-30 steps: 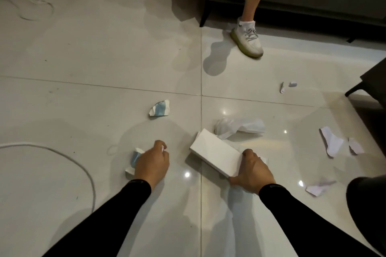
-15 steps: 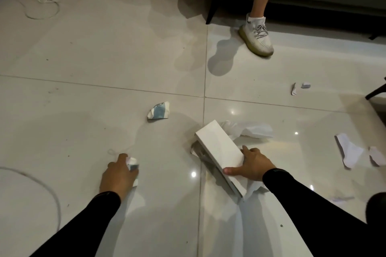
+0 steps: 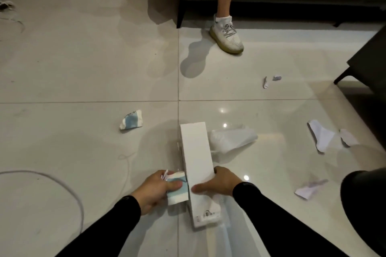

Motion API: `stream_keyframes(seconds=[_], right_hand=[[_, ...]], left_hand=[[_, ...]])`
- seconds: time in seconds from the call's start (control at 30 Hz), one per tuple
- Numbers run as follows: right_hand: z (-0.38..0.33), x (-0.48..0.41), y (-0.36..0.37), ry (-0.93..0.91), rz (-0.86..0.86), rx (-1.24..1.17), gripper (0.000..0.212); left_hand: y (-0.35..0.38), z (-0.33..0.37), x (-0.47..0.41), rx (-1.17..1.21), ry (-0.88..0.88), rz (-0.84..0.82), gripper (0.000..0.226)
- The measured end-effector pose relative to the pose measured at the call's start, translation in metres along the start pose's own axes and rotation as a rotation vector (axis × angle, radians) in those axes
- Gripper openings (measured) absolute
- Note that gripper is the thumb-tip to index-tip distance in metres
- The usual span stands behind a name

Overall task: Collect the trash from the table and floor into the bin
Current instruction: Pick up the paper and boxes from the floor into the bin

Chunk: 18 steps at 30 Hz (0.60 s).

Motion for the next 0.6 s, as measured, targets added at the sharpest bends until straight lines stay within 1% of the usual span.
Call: stream_keyframes(seconds=[0.03,0.07,0.17,0.23,0.3,0.37,0.47,0.53,0.6], right_hand=[[0.000,0.004,0.005,0.009,-0.009,-0.119,0.068],[0.002,0.007,0.008,0.033,-0.010,-0.204,0.059],[0.008,0.013,0.009,0.056,0.042,-0.344,0.056],[0.002,0.016,0.007,-0.009,0.054,-0.477,0.049],[-0.011,0.018,0.000,-0.082,0.065,-0.563,0.046],[-0.031,0.020,-0.014,-0.157,0.084,-0.594,0.043],[-0.069,0.036,-0.050,-0.249,0.082,-0.589,0.040],[-0.096,0.057,-0.088,-0.294,0.107,-0.570,0.036],[-0.117,0.090,-0.138,-0.320,0.153,-0.545,0.032]], left_hand=[[0.000,0.001,-0.001,0.034,-0.015,0.002,0.012],[0.001,0.002,-0.002,0.056,-0.030,0.001,0.013],[0.008,0.011,0.001,0.095,-0.021,-0.003,0.015],[0.010,0.022,0.007,0.121,0.013,0.002,0.013],[0.008,0.040,0.017,0.130,0.072,0.022,0.010],[0.005,0.064,0.031,0.137,0.128,0.035,0.009],[0.013,0.109,0.067,0.102,0.202,0.007,0.010],[0.023,0.144,0.094,0.037,0.270,0.021,0.004],[0.041,0.182,0.122,0.010,0.351,0.061,0.004]])
Point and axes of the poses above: each hand's wrist, its own x-axis away from the middle knuckle, its own y-axis out of the palm, z = x × y, the point moved 5 cm from there along -x, towards the middle knuckle, and after that the axes turned 14 degrees about -y, right-handed, at the moved point
